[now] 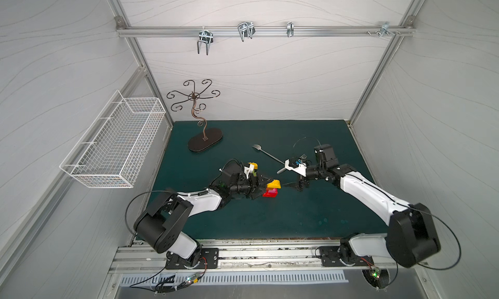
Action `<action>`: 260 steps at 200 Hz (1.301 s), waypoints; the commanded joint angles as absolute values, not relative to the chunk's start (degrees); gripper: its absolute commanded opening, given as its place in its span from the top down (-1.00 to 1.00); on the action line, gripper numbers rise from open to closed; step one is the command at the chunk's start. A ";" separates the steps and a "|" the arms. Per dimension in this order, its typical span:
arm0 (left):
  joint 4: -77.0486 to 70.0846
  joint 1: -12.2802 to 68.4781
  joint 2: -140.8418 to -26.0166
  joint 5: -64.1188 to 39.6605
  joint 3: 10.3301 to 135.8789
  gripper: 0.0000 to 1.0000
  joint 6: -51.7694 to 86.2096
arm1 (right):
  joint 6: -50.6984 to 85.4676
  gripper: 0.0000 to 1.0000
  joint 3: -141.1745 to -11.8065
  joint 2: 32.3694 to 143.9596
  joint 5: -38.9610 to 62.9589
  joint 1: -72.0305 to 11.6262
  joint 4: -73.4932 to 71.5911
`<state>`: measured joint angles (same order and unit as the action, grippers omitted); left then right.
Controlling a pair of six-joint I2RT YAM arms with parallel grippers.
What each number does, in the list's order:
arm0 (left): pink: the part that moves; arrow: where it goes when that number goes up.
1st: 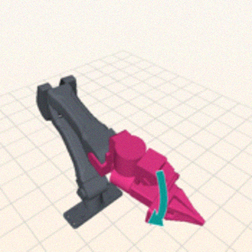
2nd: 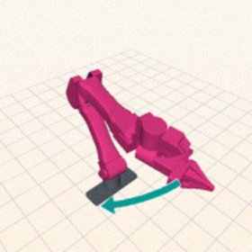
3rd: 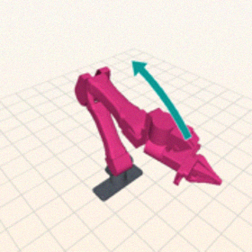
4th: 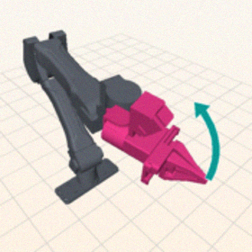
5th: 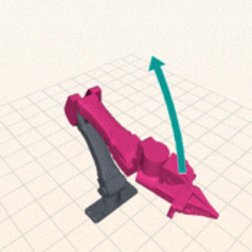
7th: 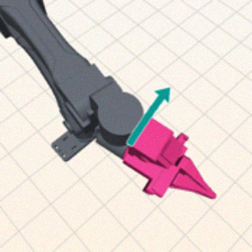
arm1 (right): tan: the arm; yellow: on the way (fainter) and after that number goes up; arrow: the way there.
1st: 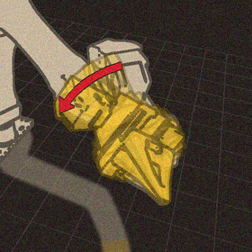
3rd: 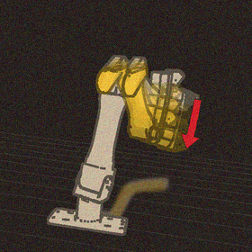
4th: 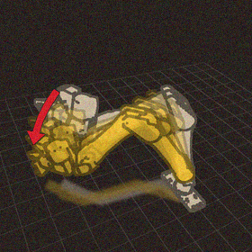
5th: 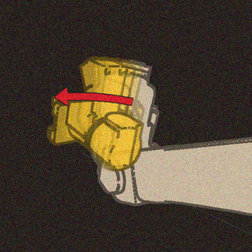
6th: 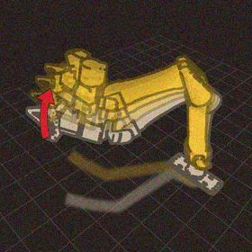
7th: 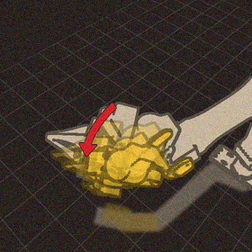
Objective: Assemble the letter s with lego
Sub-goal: Assemble the lego brick with the lego brick, then adjust the lego brick at the center of the board.
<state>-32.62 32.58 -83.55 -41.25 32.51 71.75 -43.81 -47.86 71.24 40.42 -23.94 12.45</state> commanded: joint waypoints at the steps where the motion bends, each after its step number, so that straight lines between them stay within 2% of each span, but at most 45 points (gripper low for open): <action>1: -26.19 31.54 -78.82 -42.47 34.10 -0.83 69.14 | -33.06 -0.98 -45.65 66.36 38.91 -23.55 8.84; 34: -14.26 29.18 -71.17 -41.91 33.98 -0.86 64.50 | -26.27 -0.98 -42.61 62.11 40.43 -22.94 7.19; 68: -9.45 26.67 -66.10 -42.54 33.52 -0.86 63.31 | -15.05 -0.98 -34.54 55.72 37.72 -22.85 -5.38; 83: -4.94 24.94 -63.43 -42.85 34.62 -0.86 61.80 | -0.30 -0.98 -31.76 54.48 32.10 -22.90 -11.40; 90: -3.04 23.90 -62.21 -43.25 35.24 -0.85 61.09 | 9.24 -0.98 -31.99 55.22 26.36 -22.85 -10.60; 99: -0.31 22.26 -60.83 -43.91 36.32 -0.85 59.98 | 13.64 -0.98 -32.87 56.94 26.04 -22.98 -8.66; 110: 3.32 20.23 -59.29 -44.35 37.78 -0.84 58.16 | 12.43 -0.98 -32.24 58.64 26.74 -25.94 -9.11; 135: 9.98 15.23 -57.27 -46.12 40.68 -0.84 54.62 | 2.06 -0.98 -24.89 58.14 8.52 -44.36 -17.71; 155: 12.80 12.13 -57.39 -47.77 42.52 -0.84 52.65 | 1.49 -0.98 -19.80 62.11 2.54 -50.12 -27.67; 216: 12.78 8.94 -61.51 -50.53 44.30 -0.84 51.06 | -3.69 -0.98 -13.38 65.07 0.73 -51.55 -35.31; 260: 11.66 8.17 -65.34 -51.43 45.74 -0.83 50.33 | -7.40 -0.98 -10.44 82.29 2.99 -51.33 -54.35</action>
